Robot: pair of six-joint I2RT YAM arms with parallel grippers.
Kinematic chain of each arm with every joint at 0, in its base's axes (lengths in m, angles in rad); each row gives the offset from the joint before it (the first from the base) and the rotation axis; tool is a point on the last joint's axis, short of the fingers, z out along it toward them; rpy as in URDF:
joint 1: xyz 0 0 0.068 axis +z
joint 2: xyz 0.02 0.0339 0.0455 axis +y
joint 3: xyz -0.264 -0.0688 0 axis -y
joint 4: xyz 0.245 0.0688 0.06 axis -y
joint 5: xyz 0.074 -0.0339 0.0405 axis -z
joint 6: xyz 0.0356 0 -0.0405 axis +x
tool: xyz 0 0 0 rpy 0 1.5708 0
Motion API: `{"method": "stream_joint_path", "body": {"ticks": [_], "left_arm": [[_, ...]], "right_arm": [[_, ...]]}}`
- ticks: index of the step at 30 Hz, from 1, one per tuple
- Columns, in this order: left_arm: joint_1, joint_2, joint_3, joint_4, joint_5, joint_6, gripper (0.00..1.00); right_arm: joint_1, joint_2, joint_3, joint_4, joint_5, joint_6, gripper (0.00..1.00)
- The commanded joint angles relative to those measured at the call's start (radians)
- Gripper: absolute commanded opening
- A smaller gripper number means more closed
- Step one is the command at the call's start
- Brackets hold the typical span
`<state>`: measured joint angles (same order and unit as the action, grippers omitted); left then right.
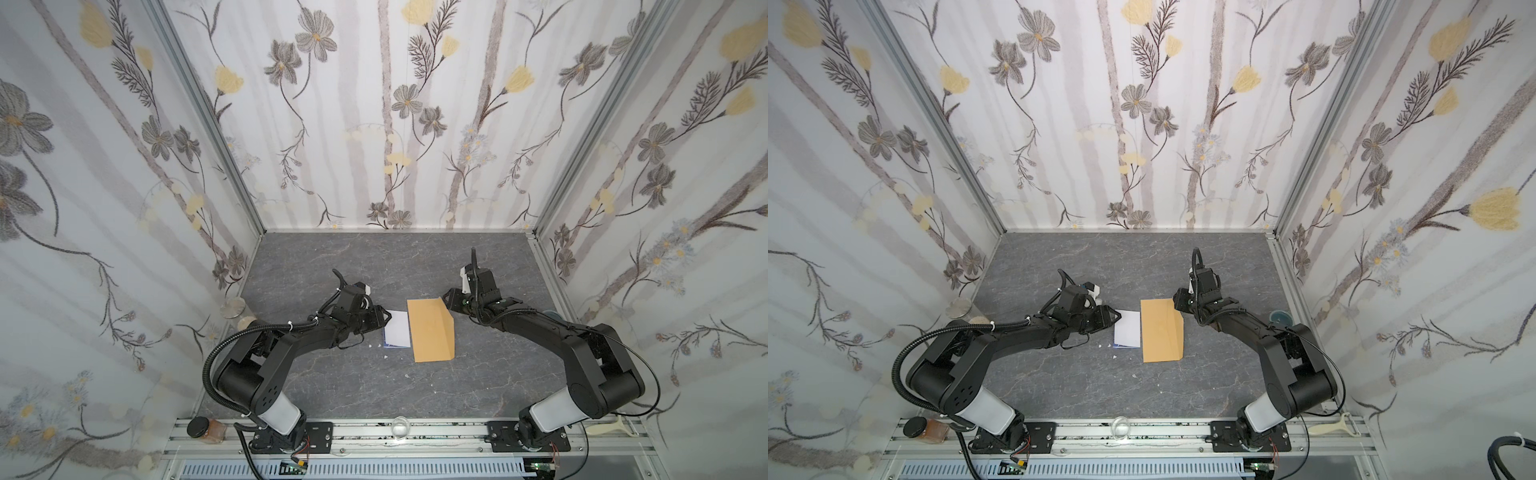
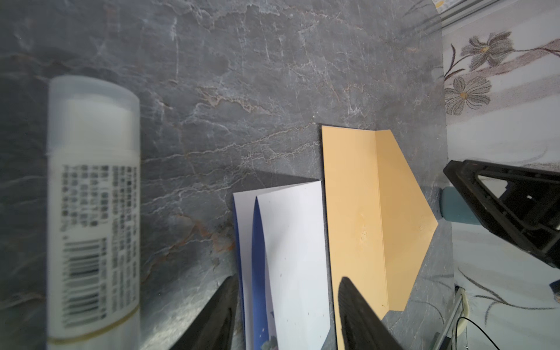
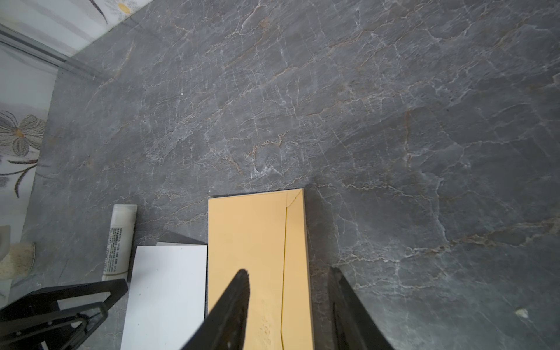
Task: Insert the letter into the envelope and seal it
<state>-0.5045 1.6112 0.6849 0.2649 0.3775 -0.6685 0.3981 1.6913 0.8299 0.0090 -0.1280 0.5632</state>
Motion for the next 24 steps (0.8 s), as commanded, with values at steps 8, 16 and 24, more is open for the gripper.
{"method": "stream_joint_path", "body": {"ticks": [8,16,24], "left_arm": [[0.031,0.061,0.009,0.143,0.002,0.007,0.56],[0.038,0.122,0.022,0.227,0.048,-0.003,0.50],[0.040,0.161,0.024,0.273,0.080,-0.017,0.47]], "right_arm": [[-0.008,-0.021,0.000,0.025,-0.035,-0.010,0.44],[-0.012,-0.015,0.013,0.010,-0.046,-0.011,0.44],[-0.015,-0.015,0.021,-0.003,-0.044,-0.011,0.44]]}}
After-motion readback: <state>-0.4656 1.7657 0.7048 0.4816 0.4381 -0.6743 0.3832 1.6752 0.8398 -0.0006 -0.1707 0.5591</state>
